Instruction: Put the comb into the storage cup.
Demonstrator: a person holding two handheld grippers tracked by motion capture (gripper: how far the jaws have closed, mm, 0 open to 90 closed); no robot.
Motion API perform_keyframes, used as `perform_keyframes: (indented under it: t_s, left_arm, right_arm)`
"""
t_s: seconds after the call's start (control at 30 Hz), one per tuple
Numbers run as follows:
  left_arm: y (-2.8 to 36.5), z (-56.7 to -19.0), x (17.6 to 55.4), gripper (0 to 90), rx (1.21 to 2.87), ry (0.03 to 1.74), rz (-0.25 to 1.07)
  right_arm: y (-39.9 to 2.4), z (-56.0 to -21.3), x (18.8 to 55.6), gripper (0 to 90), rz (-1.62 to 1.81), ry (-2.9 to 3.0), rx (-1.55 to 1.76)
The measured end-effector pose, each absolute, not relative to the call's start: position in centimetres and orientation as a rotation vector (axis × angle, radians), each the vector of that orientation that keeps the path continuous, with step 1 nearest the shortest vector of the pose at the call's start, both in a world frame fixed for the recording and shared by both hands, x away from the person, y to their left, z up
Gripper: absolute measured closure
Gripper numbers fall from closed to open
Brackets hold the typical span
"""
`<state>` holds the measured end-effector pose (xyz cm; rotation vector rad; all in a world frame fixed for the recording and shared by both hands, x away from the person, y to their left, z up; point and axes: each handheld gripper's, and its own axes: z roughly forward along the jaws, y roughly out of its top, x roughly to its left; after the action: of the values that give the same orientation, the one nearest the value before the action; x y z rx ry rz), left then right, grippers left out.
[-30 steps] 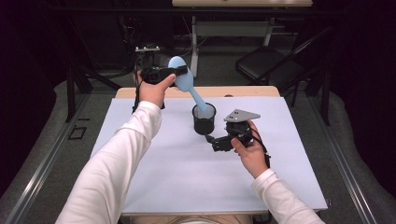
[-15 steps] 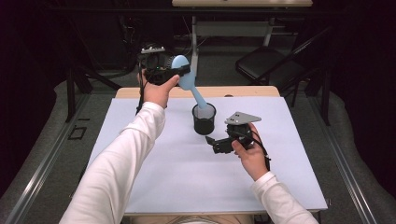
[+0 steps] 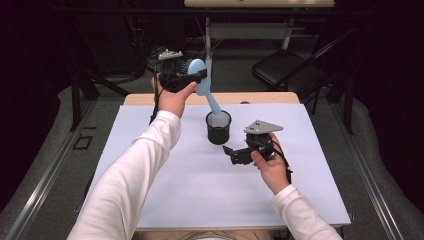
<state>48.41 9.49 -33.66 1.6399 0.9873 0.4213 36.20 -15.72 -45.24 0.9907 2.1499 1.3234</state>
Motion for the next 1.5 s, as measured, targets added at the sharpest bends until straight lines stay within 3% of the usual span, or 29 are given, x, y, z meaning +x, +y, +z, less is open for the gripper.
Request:
perform_keyframes:
  t_s: [1.5]
  left_arm:
    - [7.4, -35.5, 48.5, 49.9, 1.744, 0.969, 0.414]
  right_arm:
    - [-15.8, -45.4, 36.3, 0.0, 1.317, 2.151, 1.003]
